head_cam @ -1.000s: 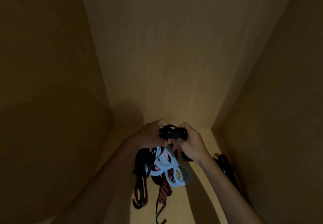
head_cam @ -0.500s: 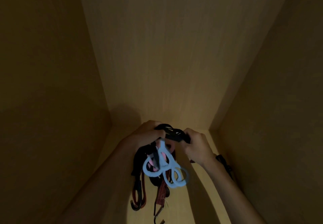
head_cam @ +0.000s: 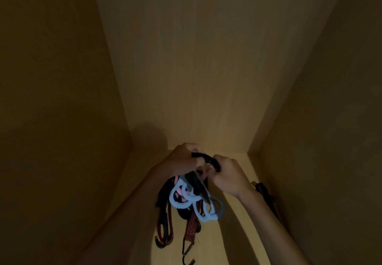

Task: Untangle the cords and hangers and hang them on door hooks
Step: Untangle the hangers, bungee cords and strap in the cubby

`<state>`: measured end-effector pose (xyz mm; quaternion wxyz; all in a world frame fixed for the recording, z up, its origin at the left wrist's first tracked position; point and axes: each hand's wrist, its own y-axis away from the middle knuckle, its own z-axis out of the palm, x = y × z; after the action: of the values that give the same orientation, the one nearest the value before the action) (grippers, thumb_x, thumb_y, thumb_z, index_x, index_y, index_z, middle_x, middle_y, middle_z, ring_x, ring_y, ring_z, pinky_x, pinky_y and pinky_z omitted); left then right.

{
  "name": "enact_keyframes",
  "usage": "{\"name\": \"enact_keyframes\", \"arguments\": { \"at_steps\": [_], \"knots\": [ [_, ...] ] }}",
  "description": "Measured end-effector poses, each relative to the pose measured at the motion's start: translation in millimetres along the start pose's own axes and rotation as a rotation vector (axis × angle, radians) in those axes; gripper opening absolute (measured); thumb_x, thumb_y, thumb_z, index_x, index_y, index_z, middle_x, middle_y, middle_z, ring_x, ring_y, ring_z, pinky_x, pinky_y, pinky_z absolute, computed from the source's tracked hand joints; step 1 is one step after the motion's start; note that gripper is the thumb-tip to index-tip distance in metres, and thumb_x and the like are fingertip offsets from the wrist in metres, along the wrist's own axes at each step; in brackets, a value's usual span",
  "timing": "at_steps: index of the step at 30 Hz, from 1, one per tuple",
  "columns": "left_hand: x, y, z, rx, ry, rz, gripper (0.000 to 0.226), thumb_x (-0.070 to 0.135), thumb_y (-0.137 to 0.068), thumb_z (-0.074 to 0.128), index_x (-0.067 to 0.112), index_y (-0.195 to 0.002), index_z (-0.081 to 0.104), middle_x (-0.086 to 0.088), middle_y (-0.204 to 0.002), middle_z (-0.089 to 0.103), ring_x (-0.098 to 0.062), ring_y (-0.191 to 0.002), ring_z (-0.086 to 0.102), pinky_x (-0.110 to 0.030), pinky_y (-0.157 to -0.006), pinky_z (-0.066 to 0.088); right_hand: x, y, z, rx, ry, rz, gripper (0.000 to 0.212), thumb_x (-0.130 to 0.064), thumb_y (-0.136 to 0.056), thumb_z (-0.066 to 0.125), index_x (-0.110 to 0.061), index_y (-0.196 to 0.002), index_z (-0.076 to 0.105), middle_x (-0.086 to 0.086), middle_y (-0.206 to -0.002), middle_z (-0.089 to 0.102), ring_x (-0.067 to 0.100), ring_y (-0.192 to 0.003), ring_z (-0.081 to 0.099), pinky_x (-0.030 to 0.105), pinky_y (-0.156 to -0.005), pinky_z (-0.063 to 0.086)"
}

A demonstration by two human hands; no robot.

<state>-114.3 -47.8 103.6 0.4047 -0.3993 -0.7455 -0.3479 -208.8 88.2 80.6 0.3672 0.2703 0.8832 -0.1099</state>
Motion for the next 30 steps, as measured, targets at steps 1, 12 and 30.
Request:
{"name": "enact_keyframes", "arguments": {
  "at_steps": [1, 12, 30],
  "knots": [
    [0.2, -1.1, -0.2, 0.036, 0.018, 0.005, 0.012, 0.017, -0.078, 0.059, 0.023, -0.085, 0.068, -0.004, -0.089, 0.07, -0.017, -0.082, 0.065, -0.029, -0.069, 0.047, 1.0, 1.2, -0.2, -0.022, -0.019, 0.006, 0.016, -0.02, -0.086, 0.053, -0.006, -0.081, 0.055, 0.0, -0.06, 0.05, 0.012, -0.048, 0.04, 0.026, -0.048, 0.03],
    [19.5, -2.3, 16.4, 0.115, 0.268, 0.019, 0.011, 0.007, -0.086, 0.051, 0.012, -0.089, 0.06, -0.002, -0.082, 0.057, -0.015, -0.072, 0.057, -0.028, -0.071, 0.046, -4.6, 12.2, 40.3, -0.059, -0.548, 0.065, 0.029, -0.017, -0.076, 0.077, -0.021, -0.102, 0.065, -0.006, -0.098, 0.071, 0.004, -0.092, 0.067, 0.027, -0.082, 0.055],
    [-0.7, -11.5, 32.0, 0.053, 0.08, -0.047, 0.012, 0.01, -0.089, 0.053, 0.013, -0.086, 0.064, -0.001, -0.074, 0.058, -0.011, -0.063, 0.053, -0.012, -0.053, 0.04, 25.0, 47.4, 29.5, -0.152, -0.321, 0.232, 0.006, -0.006, -0.08, 0.061, -0.009, -0.075, 0.062, 0.0, -0.065, 0.062, 0.015, -0.061, 0.056, 0.035, -0.063, 0.046]
  ]
}}
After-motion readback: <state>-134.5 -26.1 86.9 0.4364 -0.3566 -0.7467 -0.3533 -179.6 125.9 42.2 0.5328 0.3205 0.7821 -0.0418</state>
